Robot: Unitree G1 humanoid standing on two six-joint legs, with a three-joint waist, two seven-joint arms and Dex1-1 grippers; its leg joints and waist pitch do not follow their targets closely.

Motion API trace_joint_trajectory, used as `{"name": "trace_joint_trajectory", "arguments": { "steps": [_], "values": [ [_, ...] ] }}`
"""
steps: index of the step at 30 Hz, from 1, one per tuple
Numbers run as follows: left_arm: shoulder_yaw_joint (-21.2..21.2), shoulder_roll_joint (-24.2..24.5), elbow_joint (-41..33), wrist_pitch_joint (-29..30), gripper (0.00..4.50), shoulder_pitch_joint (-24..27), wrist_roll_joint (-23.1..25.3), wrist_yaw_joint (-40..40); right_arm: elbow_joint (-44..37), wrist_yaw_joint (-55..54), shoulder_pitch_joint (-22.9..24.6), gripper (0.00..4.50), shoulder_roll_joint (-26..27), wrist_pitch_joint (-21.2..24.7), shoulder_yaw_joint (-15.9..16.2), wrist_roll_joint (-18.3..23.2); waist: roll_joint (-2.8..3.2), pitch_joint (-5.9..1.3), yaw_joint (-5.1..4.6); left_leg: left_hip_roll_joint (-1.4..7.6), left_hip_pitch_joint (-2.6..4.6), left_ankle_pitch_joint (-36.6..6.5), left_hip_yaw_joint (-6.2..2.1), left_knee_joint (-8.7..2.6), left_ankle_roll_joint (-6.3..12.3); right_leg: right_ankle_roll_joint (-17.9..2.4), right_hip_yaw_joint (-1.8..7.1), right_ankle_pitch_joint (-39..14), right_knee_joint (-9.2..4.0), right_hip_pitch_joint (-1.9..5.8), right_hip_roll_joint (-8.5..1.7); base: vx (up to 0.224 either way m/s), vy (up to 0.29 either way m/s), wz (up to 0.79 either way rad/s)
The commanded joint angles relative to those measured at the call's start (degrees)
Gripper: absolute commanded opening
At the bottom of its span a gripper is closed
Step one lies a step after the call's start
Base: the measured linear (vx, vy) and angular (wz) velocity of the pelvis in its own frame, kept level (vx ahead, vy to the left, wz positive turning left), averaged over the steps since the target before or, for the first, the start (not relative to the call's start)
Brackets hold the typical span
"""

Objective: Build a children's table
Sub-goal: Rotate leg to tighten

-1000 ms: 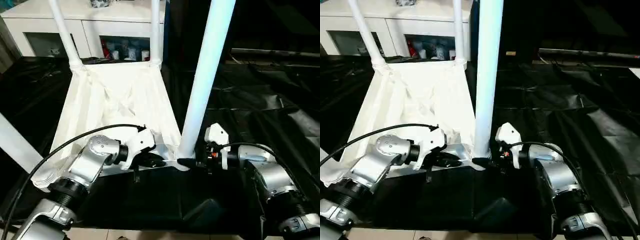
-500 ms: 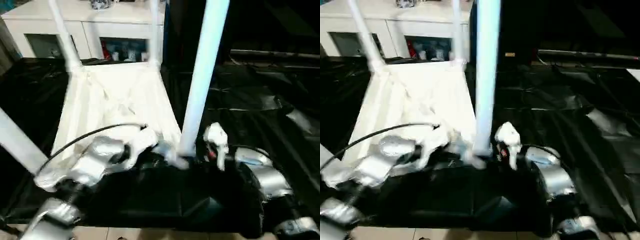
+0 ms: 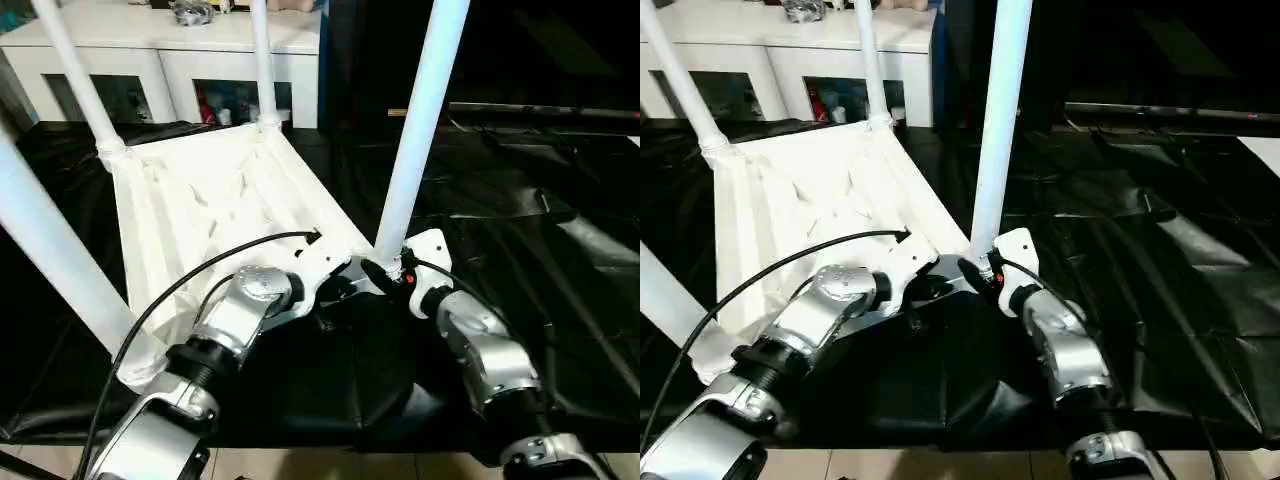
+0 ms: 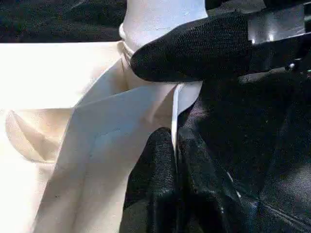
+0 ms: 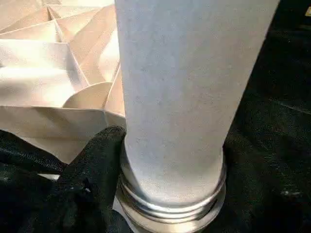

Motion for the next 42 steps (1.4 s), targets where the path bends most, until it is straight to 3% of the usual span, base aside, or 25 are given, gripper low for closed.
{"name": "trace_joint_trajectory", "arguments": {
  "steps": [1,6,10,13,16,18,20,22,25,28,29,33,39,42],
  "values": [
    [2.15,-0.67,0.60,-1.52,0.00,-0.21,-0.93,3.27,-1.81,4.16,1.38,3.26,1.69,0.24,2.63,1.20,-0.92,-3.42,-0.01,2.75,1.00,-20.91,-1.91,-4.53,1.00,-6.61,1.86,-30.04,-5.41,1.32,-3.38,0.000,0.000,0.00],
    [0.88,2.07,-1.21,-2.68,0.00,1.48,-1.11,-2.29,-3.47,12.61,1.27,3.79,-2.32,-0.09,4.19,2.11,-1.10,-3.50,0.13,2.86,0.56,-18.95,-1.82,-4.56,1.90,-7.47,2.02,-27.30,-4.95,1.82,-3.44,0.000,0.000,0.00],
    [-0.17,3.74,-2.70,-3.54,0.00,2.65,-1.67,-6.78,-4.34,18.16,1.35,3.90,-4.88,0.07,5.01,3.20,-1.13,-3.47,0.16,2.89,0.66,-18.55,-1.67,-4.38,2.41,-8.19,2.06,-27.13,-4.97,1.75,-3.50,0.000,0.000,0.00],
    [-1.97,7.39,-7.70,-3.93,0.00,5.57,-4.33,-16.65,-6.67,28.13,1.94,3.90,-9.83,-0.01,6.17,4.71,-1.06,-3.57,0.30,3.09,0.43,-17.40,-1.73,-4.45,2.75,-8.89,2.11,-25.47,-4.57,2.16,-3.59,0.000,0.000,0.00],
    [-2.97,9.75,-10.28,-2.37,0.00,6.82,-5.55,-21.50,-7.51,32.69,2.14,3.90,-11.88,0.23,6.75,5.30,-0.84,-3.58,0.35,3.30,0.83,-17.18,-1.51,-4.44,2.93,-10.48,2.29,-22.86,-4.25,1.74,-3.35,0.000,0.000,0.00],
    [-3.68,11.93,-12.91,-0.18,0.00,8.07,-6.80,-25.70,-7.89,36.01,2.12,3.90,-13.31,0.34,7.19,5.89,-0.67,-3.72,0.73,3.51,0.80,-15.90,-1.49,-4.54,2.90,-11.86,2.35,-19.48,-3.66,1.90,-3.27,0.000,0.000,0.00],
    [-3.80,12.72,-13.70,0.11,0.00,8.56,-7.21,-26.99,-7.99,37.26,2.05,3.90,-14.08,0.26,7.58,6.02,-0.33,-3.77,1.10,3.61,1.21,-15.13,-1.23,-4.46,2.82,-13.19,2.44,-16.21,-3.33,1.63,-3.03,0.000,0.000,0.00],
    [-3.67,13.24,-14.19,0.15,0.00,8.90,-7.49,-27.74,-7.96,38.42,1.90,3.90,-14.71,0.19,8.00,6.15,-0.41,-3.88,1.41,3.60,1.43,-14.73,-1.02,-4.28,2.69,-14.00,2.55,-14.15,-3.05,1.64,-2.97,0.000,0.000,0.00],
    [-3.62,13.96,-15.05,0.60,0.00,9.37,-7.58,-28.69,-8.13,40.75,1.95,3.90,-15.77,0.38,8.68,6.15,-0.50,-4.03,1.77,3.49,0.87,-11.71,-0.98,-4.12,3.49,-14.51,2.52,-10.60,-2.47,2.17,-3.04,0.000,0.000,0.00],
    [-3.63,14.24,-15.31,0.79,0.00,9.48,-7.50,-28.88,-8.07,41.43,2.13,3.90,-16.29,-0.02,9.09,5.63,-0.61,-3.95,2.06,3.42,0.81,-11.95,-0.97,-4.03,3.65,-14.09,2.53,-12.48,-2.69,2.29,-3.29,0.000,0.000,0.00],
    [-3.59,14.30,-15.48,0.89,0.00,9.53,-7.50,-28.82,-8.09,41.52,2.19,3.63,-16.36,-0.07,9.15,5.52,-0.62,-3.93,2.10,3.43,0.82,-12.23,-0.96,-4.05,3.53,-13.90,2.55,-13.23,-2.78,2.27,-3.31,0.000,0.000,0.00],
    [-3.34,14.33,-15.73,1.11,0.00,9.38,-7.33,-28.04,-8.03,41.12,2.26,3.36,-16.13,-0.22,9.19,5.28,-0.64,-3.81,2.05,3.47,0.91,-13.91,-1.15,-4.26,2.38,-12.60,2.53,-16.86,-3.12,2.13,-3.26,0.000,0.000,0.00],
    [-3.31,14.04,-15.35,1.08,0.00,9.04,-7.24,-27.43,-7.35,40.82,2.10,2.77,-15.28,-0.04,8.89,6.00,-0.53,-3.92,2.02,3.42,0.91,-13.52,-1.13,-4.19,2.31,-12.74,2.53,-15.51,-3.03,2.15,-3.19,0.000,0.000,0.00],
    [-2.95,13.20,-14.28,0.83,0.00,8.70,-6.78,-25.64,-6.67,39.79,2.27,2.71,-14.31,0.15,8.55,6.44,-0.56,-3.91,2.02,3.40,0.87,-13.77,-1.16,-4.21,2.28,-12.78,2.50,-15.88,-3.04,2.19,-3.21,0.000,0.000,0.00]
  ]
}}
